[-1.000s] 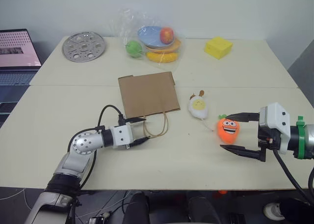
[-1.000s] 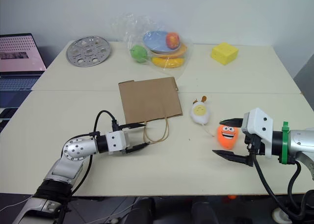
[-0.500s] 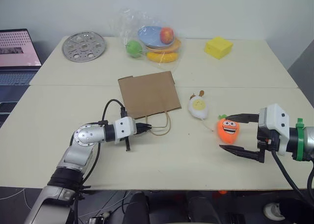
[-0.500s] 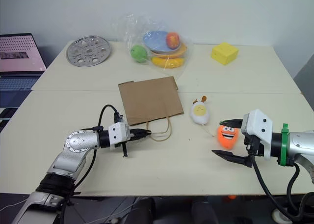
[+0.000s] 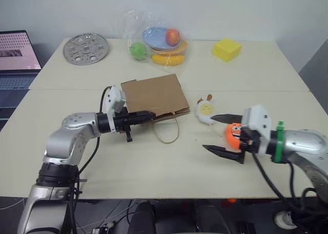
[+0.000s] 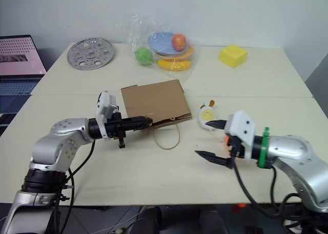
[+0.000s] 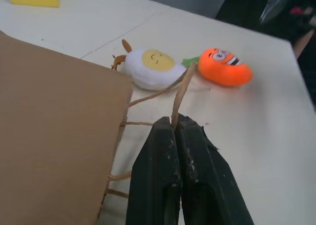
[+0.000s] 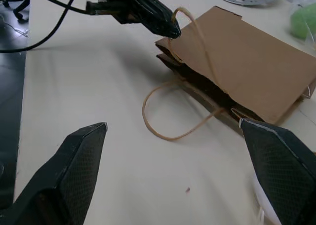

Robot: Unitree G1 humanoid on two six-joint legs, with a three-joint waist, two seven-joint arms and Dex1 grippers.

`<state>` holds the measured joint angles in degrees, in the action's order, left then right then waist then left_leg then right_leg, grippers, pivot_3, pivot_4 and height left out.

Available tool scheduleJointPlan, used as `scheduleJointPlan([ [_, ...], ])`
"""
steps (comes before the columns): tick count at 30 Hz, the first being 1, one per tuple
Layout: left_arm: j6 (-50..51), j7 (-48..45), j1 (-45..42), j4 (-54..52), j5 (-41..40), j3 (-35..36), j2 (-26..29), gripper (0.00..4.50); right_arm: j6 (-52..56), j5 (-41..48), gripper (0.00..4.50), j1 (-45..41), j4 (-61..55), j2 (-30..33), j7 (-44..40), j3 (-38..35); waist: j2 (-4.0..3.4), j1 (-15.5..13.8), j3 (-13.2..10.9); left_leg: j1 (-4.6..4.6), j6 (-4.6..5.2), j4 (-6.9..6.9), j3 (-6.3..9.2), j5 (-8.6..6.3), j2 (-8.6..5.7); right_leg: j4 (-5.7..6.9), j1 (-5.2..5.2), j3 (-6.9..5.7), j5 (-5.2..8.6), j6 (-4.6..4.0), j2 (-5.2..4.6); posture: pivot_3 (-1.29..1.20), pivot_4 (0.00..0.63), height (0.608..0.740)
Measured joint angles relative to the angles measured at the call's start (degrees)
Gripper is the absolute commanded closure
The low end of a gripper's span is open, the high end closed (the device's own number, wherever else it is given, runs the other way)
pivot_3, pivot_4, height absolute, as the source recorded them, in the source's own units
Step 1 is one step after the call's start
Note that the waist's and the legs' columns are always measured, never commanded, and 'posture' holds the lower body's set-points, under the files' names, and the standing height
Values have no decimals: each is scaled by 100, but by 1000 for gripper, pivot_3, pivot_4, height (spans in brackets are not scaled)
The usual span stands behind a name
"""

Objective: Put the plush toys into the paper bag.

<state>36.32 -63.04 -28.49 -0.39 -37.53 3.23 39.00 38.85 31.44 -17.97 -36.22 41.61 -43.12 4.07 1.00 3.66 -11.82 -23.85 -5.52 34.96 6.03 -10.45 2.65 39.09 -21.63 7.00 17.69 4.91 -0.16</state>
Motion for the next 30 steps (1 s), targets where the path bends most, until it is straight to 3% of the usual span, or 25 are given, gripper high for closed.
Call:
scheduleJointPlan([
  [6, 746, 592, -220, -178, -461, 288, -230, 4500, -185, -947, 2279, -734, 831, -1049, 480, 1233, 1, -29, 0, -7, -1, -1, 13, 0, 0, 1, -3, -13, -10, -18, 0, 0, 150, 740],
  [12, 1203, 996, -266, -442, -863, 492, -386, 4500, -605, -1742, 4484, -1260, 2056, -2268, 999, 1787, 1, -28, 0, -7, -1, -7, 19, 1, 1, 5, -7, -19, -12, -20, 0, 0, 150, 740],
  [20, 1273, 1182, -159, -616, -979, 563, -406, 4500, -997, -2521, 4484, -1620, 3742, -3343, 1807, 1792, 1, -29, 0, -6, -2, -7, 18, 1, 1, 11, -10, -20, -13, -21, 0, 0, 150, 740],
  [26, 1618, 1638, -503, -568, -1405, 960, -515, 4500, -1856, -3194, 4484, -1931, 5450, -4069, 2689, 1741, 2, -31, 0, -9, -3, -8, 18, 1, -2, 12, -13, -20, -13, -22, -1, 0, 150, 740],
  [30, 1781, 1954, -703, -464, -1660, 1256, -521, 4500, -2089, -3240, 4484, -1973, 5977, -4336, 2962, 1478, 2, -25, 0, -8, -3, -15, 22, 1, -1, 16, -15, -24, -13, -22, -2, 0, 150, 740],
])
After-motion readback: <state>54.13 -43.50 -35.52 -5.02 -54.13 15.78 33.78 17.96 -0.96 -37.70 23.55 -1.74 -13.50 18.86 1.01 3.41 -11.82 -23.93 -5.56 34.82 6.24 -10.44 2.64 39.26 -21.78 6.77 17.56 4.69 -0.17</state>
